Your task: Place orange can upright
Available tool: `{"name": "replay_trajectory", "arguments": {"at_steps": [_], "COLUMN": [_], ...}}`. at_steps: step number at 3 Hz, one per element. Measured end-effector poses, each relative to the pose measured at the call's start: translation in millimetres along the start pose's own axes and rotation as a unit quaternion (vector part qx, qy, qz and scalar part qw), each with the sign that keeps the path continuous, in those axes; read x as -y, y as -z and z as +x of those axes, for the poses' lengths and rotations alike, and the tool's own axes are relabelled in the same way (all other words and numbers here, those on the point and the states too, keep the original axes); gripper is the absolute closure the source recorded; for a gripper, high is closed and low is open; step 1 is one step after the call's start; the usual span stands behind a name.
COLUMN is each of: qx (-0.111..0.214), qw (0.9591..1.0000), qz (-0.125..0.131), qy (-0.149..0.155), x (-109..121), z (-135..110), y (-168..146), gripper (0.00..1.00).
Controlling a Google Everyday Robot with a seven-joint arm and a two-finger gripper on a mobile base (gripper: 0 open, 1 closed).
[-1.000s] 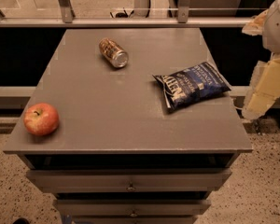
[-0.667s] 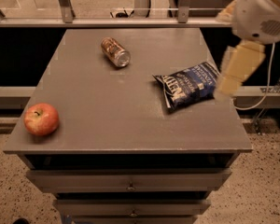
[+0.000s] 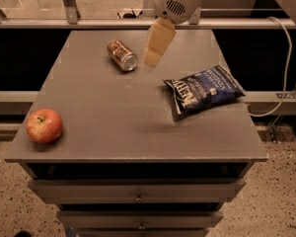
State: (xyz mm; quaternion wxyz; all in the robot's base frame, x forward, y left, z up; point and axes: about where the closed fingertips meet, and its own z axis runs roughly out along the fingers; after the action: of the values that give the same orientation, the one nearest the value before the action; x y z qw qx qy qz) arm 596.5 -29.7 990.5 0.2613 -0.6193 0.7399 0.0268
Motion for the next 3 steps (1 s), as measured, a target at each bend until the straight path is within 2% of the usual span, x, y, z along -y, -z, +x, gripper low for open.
{"name": "replay_trajectory", "arguments": {"at_steps": [1,2,3], "qx": [-0.001,0.021,0.064], "qw": [1.0000,0.9997,0.9966], "qz": [0.001,0.006,0.014], "qy": [0.003,-0.011,-0.050], "x": [-0.6,7.9,33.6], "z": [2.3,-11.5,-48.2], "y": [1.6,-22.0,-79.6], "gripper": [0.00,0.00,0.00]}}
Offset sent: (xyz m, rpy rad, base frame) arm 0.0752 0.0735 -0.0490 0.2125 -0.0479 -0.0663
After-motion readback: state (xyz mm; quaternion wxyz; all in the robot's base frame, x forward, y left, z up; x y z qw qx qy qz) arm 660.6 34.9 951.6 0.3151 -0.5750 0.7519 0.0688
